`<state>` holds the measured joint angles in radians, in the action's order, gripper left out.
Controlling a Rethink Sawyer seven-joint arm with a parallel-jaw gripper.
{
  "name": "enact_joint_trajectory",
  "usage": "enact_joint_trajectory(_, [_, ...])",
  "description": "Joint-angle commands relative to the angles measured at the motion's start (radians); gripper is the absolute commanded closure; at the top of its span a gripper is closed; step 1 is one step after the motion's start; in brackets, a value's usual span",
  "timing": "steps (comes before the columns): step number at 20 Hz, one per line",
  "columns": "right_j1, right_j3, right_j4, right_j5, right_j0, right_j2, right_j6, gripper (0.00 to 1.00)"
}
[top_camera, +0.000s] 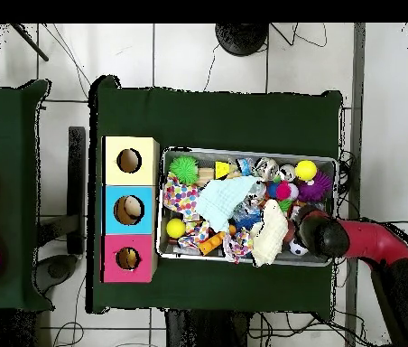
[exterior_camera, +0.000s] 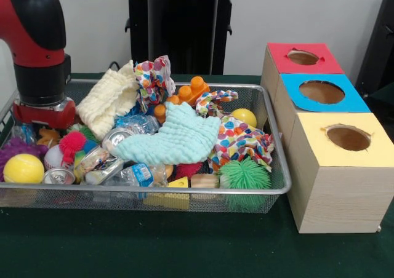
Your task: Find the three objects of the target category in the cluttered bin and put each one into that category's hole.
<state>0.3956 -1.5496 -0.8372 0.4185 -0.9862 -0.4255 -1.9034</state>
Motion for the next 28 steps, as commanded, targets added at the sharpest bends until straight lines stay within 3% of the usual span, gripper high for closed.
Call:
enact_joint_trajectory(1, [-0.045, 0.062, -0.112, 0.129, -0.001, -0.045, 0.398, 0.0])
enact_joint_trajectory(2, [-0.047, 0.06, -0.104, 0.137, -0.008, -0.041, 0.393, 1.0])
enact_joint_trajectory(9, [-0.039, 0.064, -0.078, 0.155, 0.023, -0.023, 0.342, 1.0])
enact_joint_trajectory(13, [0.052, -0.021, -0.031, 0.152, 0.041, -0.017, 0.258, 1.0])
enact_joint_trajectory(21, [0.252, -0.186, 0.081, 0.204, 0.033, -0.037, 0.187, 1.0])
enact_joint_trajectory(28, [0.35, -0.249, 0.125, 0.173, 0.045, -0.024, 0.126, 1.0])
